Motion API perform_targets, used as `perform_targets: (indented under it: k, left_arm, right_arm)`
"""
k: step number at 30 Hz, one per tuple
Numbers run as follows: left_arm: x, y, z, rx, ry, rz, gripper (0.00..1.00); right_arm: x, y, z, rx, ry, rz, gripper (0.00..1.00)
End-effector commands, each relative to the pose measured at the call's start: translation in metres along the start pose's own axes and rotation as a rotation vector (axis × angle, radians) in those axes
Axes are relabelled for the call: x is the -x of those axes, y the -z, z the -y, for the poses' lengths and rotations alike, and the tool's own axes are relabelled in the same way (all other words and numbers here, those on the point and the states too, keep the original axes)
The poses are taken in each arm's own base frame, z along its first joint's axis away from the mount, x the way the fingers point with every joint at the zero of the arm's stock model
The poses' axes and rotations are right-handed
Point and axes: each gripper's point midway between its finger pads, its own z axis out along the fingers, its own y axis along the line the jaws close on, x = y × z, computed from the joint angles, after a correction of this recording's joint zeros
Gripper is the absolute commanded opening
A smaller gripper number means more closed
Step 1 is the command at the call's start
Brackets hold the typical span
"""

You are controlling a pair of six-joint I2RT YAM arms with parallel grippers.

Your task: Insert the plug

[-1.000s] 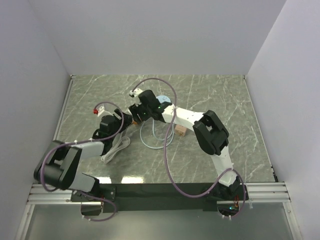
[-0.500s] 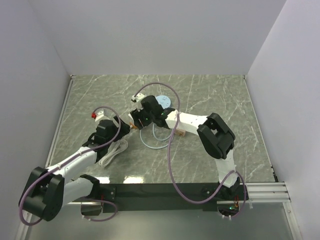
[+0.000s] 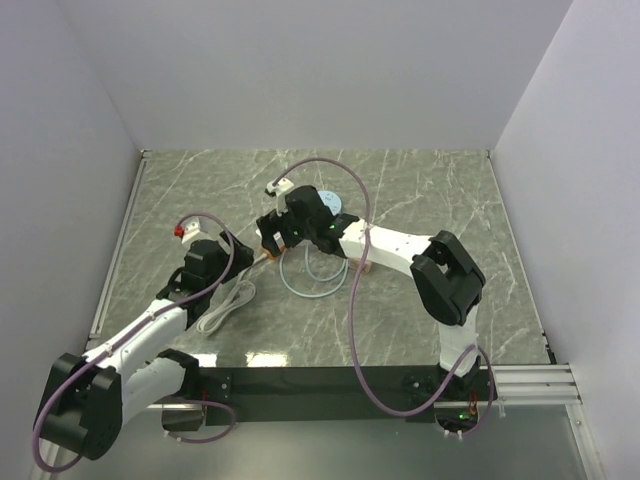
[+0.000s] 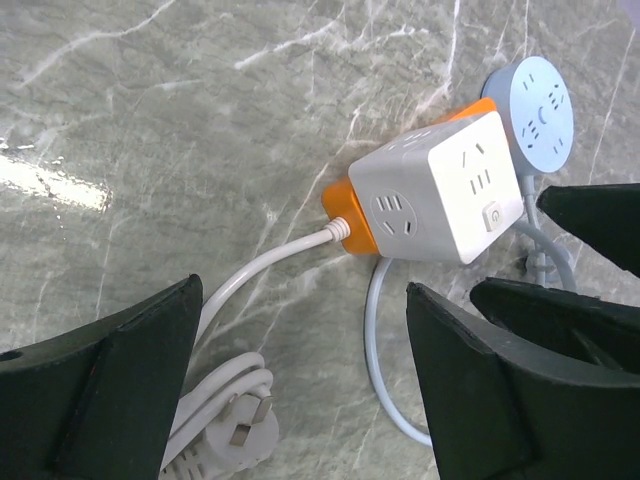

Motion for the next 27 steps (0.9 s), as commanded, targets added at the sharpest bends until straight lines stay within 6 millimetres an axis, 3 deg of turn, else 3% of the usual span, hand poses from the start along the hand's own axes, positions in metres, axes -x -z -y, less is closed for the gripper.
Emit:
perform_targets:
  k: [1, 4, 6, 7, 12, 18, 27]
  left_arm:
    - [0.008, 0.003, 0.001, -0.009, -0.008, 0.028, 0.89]
    - [0.007, 0.004, 0.0, -0.011, -0.009, 0.025, 0.89]
    - [0.008, 0.005, 0.0, -0.014, -0.008, 0.026, 0.89]
    - [0.007, 0.005, 0.0, -0.014, -0.008, 0.026, 0.89]
    - [0.006, 0.005, -0.005, -0.01, -0.004, 0.027, 0.89]
    - [0.004, 0.005, -0.004, -0.021, 0.001, 0.022, 0.89]
    - [0.004, 0.007, -0.003, -0.03, 0.003, 0.019, 0.9]
  right_arm:
    - [0.053, 0.015, -0.012, 0.024, 0.009, 0.132, 0.96]
    - [0.057, 0.004, -0.005, -0.013, 0.011, 0.114, 0.96]
    - [0.048, -0.006, -0.004, -0.018, 0.014, 0.073, 0.96]
    - [0.056, -0.007, -0.003, -0.02, 0.013, 0.086, 0.96]
    - [0.045, -0.02, -0.002, -0.034, 0.005, 0.031, 0.96]
    - [0.023, -0.028, 0.002, -0.067, 0.019, -0.027, 0.95]
    - [0.012, -0.032, 0.003, -0.071, 0.024, -0.043, 0.91]
